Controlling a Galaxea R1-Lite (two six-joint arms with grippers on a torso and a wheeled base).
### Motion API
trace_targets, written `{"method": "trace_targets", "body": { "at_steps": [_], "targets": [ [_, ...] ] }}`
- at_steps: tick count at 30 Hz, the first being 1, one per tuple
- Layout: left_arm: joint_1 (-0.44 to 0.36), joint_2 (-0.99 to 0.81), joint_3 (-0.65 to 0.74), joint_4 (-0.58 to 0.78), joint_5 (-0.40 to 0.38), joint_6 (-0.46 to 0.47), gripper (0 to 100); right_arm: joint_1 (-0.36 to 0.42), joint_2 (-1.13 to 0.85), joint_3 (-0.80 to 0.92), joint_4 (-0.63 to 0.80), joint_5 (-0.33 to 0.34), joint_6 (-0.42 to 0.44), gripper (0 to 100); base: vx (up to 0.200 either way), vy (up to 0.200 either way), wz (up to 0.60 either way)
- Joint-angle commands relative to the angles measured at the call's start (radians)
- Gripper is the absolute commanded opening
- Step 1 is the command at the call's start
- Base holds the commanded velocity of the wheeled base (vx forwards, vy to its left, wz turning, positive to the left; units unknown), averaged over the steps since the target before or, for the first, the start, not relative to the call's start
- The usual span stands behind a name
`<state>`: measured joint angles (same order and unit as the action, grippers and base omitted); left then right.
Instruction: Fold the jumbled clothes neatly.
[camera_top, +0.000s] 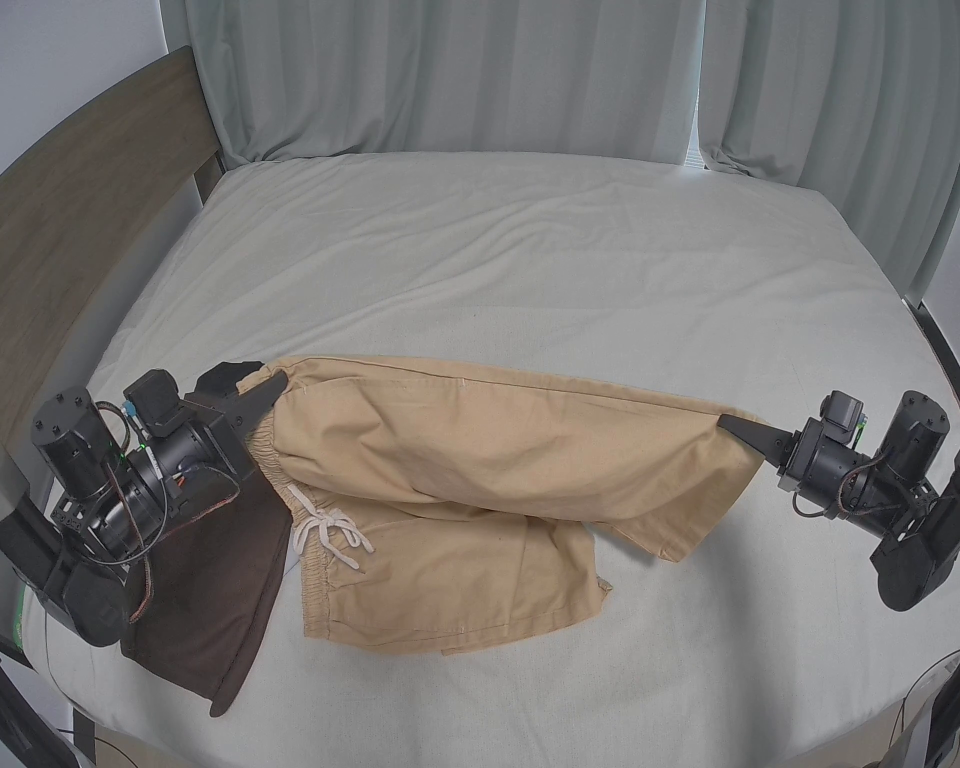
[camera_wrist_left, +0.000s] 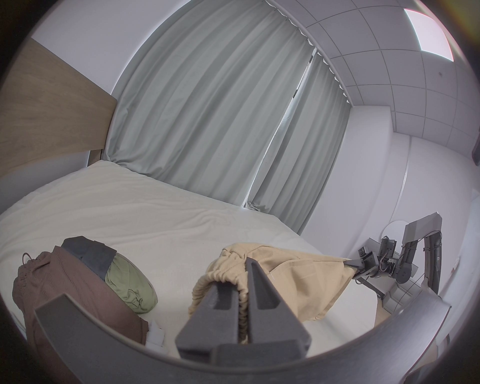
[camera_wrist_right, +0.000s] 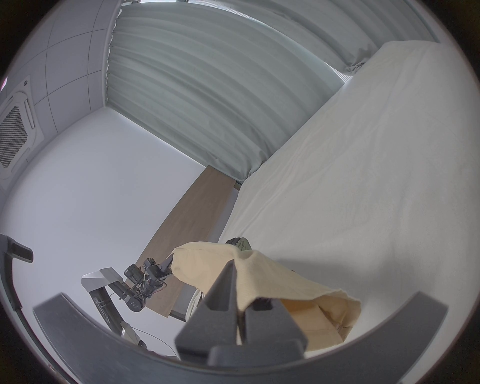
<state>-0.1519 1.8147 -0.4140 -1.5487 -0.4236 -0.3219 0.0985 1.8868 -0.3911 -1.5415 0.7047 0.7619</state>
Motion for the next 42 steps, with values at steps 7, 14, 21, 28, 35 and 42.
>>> {"method": "trace_targets", "body": {
  "at_steps": [7,14,21,28,35,42],
  "targets": [
    [0.008,0.003,-0.008,-0.001,0.000,0.000,0,0.004,0.026,-0.006,-0.002,0.001,-0.003,0,0.000,0.000,0.00],
    [0.008,0.005,-0.003,-0.001,0.002,0.000,0,0.012,0.040,-0.037,0.001,-0.004,-0.042,0,0.000,0.000,0.00],
    [0.023,0.068,-0.037,-0.001,0.005,0.001,0,0.017,0.089,-0.100,0.001,-0.005,-0.044,0,0.000,0.000,0.00],
    [0.028,0.121,-0.098,-0.001,0.016,0.001,0,0.020,0.164,-0.178,0.001,-0.005,-0.046,0,0.000,0.000,0.00],
    [0.026,0.189,-0.170,-0.001,0.068,0.000,0,0.020,0.213,-0.275,0.001,-0.007,-0.046,0,0.000,0.000,0.00],
    [0.034,0.233,-0.223,-0.001,0.088,-0.006,0,0.018,0.272,-0.361,0.003,-0.008,-0.047,0,0.000,0.000,0.00]
  ]
}}
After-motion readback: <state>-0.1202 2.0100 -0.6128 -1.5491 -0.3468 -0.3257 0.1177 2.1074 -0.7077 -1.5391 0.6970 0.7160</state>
